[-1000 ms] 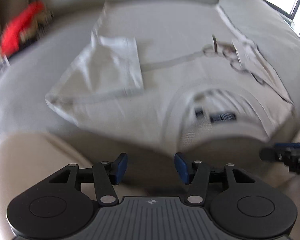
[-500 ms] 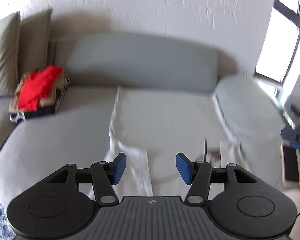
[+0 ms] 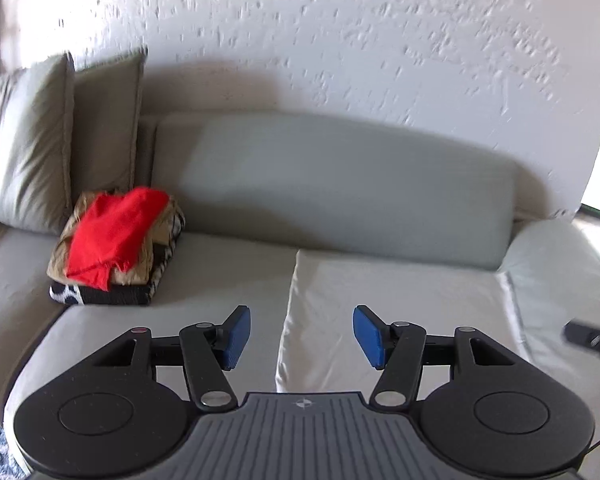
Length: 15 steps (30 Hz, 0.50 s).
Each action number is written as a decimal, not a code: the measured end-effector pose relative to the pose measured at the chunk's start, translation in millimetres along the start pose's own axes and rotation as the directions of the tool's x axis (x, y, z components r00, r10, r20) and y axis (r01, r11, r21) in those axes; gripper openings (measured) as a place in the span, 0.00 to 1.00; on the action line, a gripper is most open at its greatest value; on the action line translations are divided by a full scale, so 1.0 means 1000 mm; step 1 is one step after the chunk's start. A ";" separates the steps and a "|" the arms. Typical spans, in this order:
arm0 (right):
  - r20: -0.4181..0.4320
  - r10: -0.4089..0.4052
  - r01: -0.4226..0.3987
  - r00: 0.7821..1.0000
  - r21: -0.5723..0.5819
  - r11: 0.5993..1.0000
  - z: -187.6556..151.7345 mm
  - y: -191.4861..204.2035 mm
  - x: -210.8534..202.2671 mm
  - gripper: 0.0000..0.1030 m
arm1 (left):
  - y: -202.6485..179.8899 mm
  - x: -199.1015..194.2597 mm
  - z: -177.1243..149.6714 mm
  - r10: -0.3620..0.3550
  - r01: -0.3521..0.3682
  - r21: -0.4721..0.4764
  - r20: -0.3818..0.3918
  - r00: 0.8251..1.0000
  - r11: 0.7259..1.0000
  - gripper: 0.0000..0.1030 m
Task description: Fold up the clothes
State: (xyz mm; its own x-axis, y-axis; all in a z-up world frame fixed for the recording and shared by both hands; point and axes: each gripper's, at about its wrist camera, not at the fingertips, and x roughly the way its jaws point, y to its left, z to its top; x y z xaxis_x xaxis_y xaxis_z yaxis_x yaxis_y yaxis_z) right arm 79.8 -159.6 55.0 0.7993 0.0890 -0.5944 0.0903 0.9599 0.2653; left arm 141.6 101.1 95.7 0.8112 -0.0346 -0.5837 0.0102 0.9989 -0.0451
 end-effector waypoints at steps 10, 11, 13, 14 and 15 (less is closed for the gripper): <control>-0.093 -0.068 0.090 0.993 0.258 0.962 0.059 -0.124 0.118 0.74 | 0.033 0.154 0.031 -0.007 -0.014 -0.119 -0.176 0.984 0.993 0.46; -0.116 -0.049 0.079 0.992 0.272 0.959 0.062 -0.136 0.136 0.71 | 0.034 0.173 0.030 0.012 -0.032 -0.111 -0.178 0.984 0.993 0.39; -0.156 -0.030 0.082 0.987 0.343 0.936 0.064 -0.162 0.171 0.65 | 0.036 0.213 0.027 0.004 -0.027 -0.116 -0.196 0.981 0.993 0.35; -0.165 -0.034 0.095 0.986 0.377 0.921 0.065 -0.174 0.186 0.63 | 0.039 0.230 0.025 -0.020 -0.012 -0.147 -0.214 0.977 0.989 0.32; -0.166 -0.044 0.107 0.985 0.394 0.913 0.065 -0.184 0.200 0.63 | 0.041 0.244 0.024 -0.039 0.000 -0.172 -0.222 0.974 0.985 0.29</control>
State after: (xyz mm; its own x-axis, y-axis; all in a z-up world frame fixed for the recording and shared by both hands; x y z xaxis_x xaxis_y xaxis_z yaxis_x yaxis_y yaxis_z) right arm 262.2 -335.3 -63.3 0.6847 0.0899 -0.7232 0.4022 0.7810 0.4778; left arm 353.9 134.3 -28.8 0.6604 -0.0791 -0.7467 -0.0908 0.9787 -0.1839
